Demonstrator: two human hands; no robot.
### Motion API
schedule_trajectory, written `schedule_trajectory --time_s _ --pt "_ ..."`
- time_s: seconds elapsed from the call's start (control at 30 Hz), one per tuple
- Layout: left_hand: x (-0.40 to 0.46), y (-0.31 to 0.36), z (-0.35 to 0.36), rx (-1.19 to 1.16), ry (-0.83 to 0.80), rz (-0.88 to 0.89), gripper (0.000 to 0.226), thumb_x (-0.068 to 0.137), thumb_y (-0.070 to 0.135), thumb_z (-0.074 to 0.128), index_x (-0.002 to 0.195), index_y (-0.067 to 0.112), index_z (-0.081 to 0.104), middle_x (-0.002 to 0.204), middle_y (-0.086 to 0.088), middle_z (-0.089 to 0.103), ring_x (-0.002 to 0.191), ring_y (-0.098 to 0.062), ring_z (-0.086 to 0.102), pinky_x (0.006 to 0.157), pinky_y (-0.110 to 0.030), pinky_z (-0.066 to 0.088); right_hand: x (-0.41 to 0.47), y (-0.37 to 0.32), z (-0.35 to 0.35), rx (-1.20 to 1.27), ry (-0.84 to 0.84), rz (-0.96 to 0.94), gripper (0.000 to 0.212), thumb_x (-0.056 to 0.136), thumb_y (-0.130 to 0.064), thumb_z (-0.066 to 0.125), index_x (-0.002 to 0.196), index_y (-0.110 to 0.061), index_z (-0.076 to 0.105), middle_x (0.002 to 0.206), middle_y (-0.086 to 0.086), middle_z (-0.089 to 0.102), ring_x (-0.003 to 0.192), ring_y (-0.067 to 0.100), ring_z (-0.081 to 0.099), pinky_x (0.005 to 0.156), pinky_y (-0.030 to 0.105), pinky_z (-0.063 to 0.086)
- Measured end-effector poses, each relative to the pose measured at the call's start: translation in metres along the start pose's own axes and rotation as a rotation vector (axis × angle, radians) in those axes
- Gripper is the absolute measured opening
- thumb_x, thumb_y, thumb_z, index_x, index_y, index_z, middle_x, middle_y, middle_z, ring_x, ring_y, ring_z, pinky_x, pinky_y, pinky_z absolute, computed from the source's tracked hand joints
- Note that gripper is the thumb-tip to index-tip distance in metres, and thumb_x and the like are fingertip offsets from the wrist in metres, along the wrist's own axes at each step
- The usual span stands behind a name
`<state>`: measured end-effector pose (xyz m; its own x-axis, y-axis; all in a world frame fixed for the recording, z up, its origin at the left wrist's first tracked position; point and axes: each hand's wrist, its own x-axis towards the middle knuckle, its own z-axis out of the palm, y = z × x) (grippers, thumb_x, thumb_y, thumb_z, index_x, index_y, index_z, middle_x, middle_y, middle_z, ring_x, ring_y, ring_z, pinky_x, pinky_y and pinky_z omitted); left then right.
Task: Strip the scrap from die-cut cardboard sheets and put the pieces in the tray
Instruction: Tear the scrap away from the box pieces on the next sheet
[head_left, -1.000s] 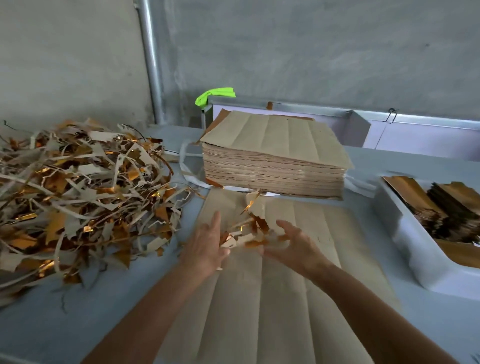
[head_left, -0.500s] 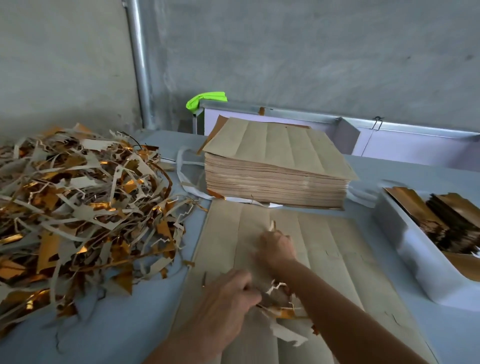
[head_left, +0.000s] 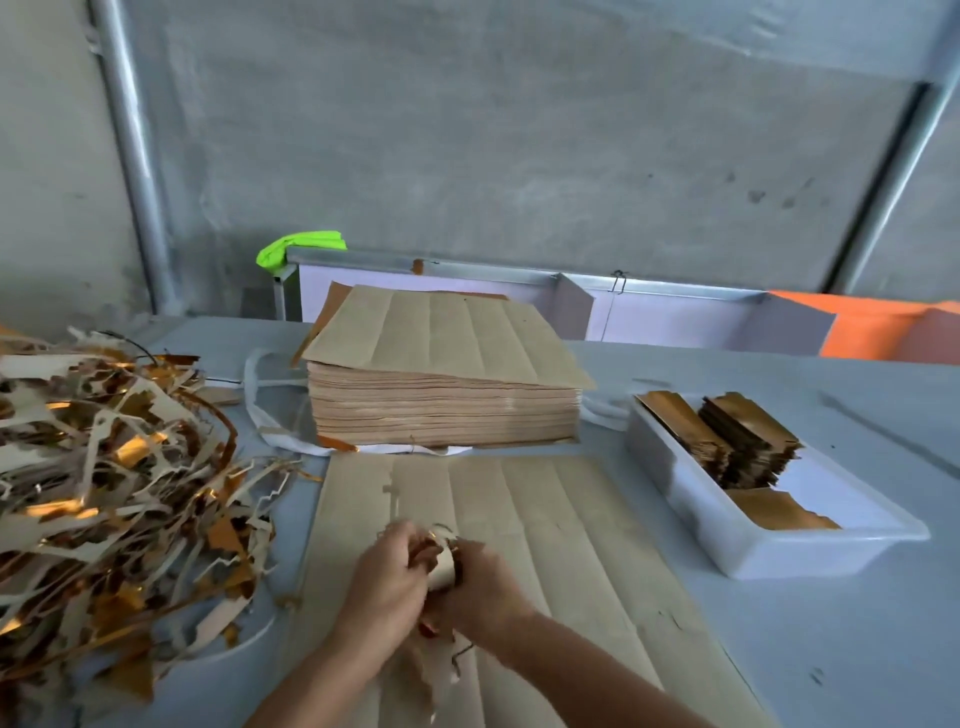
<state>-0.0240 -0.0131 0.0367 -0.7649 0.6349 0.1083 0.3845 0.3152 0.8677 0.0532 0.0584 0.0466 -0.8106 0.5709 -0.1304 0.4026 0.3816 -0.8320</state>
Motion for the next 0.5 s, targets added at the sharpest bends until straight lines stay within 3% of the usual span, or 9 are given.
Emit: schedule_trajectory --time_s 0.1,0.17,0.23,0.27,0.37,0.5 --pt "-0.007 0.003 -0.006 -0.136 -0.047 0.075 0.036 0.088 0.005 0.058 0.118 0.022 0.049 0.109 0.007 0.055 0.109 -0.013 0.053 0.087 -0.018 0.037 0.004 -0.004 -0.009 0.238 0.038 0.121 0.023 0.072 0.006 0.064 0.072 -0.017 0.065 0.064 -0.001 0.064 0.059 0.011 0.059 0.059 0.025 0.05" --pt "-0.013 0.004 -0.015 -0.174 -0.159 0.136 0.063 0.083 0.031 0.066 0.137 0.032 0.033 0.128 0.015 0.041 0.119 -0.001 0.04 0.096 -0.015 0.029 0.004 -0.01 -0.016 0.374 0.068 0.181 0.025 0.077 0.008 0.06 0.068 -0.014 0.066 0.054 -0.003 0.064 0.047 0.007 0.058 0.046 0.017 0.044" --pt "-0.017 0.004 -0.017 0.004 -0.247 0.242 0.095 0.066 0.054 0.071 0.145 0.037 0.019 0.135 0.019 0.029 0.126 0.002 0.028 0.101 -0.014 0.025 0.007 -0.017 -0.016 0.506 0.076 0.235 0.021 0.079 0.011 0.059 0.07 -0.008 0.065 0.054 0.002 0.063 0.047 0.012 0.058 0.046 0.02 0.045" --pt "-0.018 0.003 -0.017 0.141 -0.27 0.312 0.104 0.064 0.054 0.074 0.147 0.034 0.014 0.138 0.018 0.026 0.128 0.001 0.025 0.104 -0.015 0.026 0.007 -0.022 -0.015 0.538 0.058 0.259 0.017 0.079 0.01 0.06 0.072 -0.005 0.064 0.06 0.007 0.063 0.052 0.016 0.059 0.049 0.023 0.047" --pt "-0.016 -0.002 -0.021 0.417 -0.289 0.404 0.098 0.079 0.04 0.07 0.15 0.032 0.002 0.143 0.011 0.026 0.13 -0.006 0.029 0.106 -0.019 0.029 0.004 -0.031 -0.011 0.564 -0.081 0.243 0.014 0.083 0.005 0.056 0.079 -0.004 0.066 0.074 0.013 0.064 0.068 0.023 0.06 0.058 0.029 0.047" --pt "-0.009 -0.003 -0.034 0.491 -0.243 0.416 0.071 0.09 0.031 0.061 0.148 0.025 0.02 0.133 0.002 0.046 0.12 -0.011 0.046 0.098 -0.022 0.038 -0.003 -0.036 -0.013 0.553 -0.205 0.214 0.019 0.083 0.008 0.054 0.078 -0.007 0.064 0.07 0.007 0.062 0.063 0.014 0.058 0.058 0.023 0.048"
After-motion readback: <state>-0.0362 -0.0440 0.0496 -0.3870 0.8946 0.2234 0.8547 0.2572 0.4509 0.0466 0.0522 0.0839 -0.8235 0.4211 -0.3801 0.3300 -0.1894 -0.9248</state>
